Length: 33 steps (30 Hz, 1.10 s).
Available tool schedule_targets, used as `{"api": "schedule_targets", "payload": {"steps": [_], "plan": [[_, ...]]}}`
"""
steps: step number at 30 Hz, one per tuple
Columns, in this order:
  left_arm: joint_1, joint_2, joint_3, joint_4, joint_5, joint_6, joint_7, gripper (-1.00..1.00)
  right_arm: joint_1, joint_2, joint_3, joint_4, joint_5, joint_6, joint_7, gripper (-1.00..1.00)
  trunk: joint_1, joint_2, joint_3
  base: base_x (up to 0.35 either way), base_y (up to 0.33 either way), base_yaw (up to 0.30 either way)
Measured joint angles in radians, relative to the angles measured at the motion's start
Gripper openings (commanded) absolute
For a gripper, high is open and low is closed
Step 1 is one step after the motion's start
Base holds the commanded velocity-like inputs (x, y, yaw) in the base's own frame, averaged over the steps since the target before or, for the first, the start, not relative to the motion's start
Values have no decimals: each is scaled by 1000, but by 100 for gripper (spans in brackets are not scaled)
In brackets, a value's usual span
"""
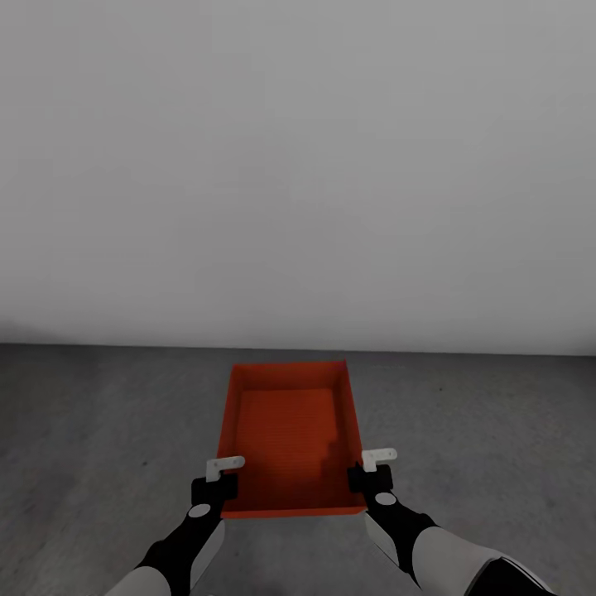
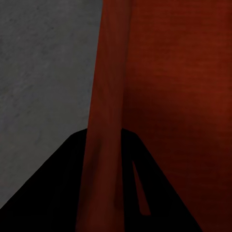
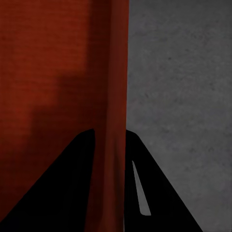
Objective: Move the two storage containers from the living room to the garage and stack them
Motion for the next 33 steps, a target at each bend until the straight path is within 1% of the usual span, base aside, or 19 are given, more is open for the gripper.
{"api": "schedule_targets", "payload": {"steps": [1, 26, 33], "plan": [[0, 0, 0, 0, 0, 0, 0, -100, 0, 0, 0, 0, 0, 0, 0, -100, 4, -7, -4, 0, 0, 71], [0, 0, 0, -1, -1, 0, 0, -100, 0, 0, -3, -1, 3, 0, 0, -100, 4, -7, -40, 0, 0, 84], [0, 0, 1, -1, -3, 0, 0, -100, 0, 1, -2, 0, 2, -1, -2, -100, 4, -7, -51, 0, 0, 19]]}}
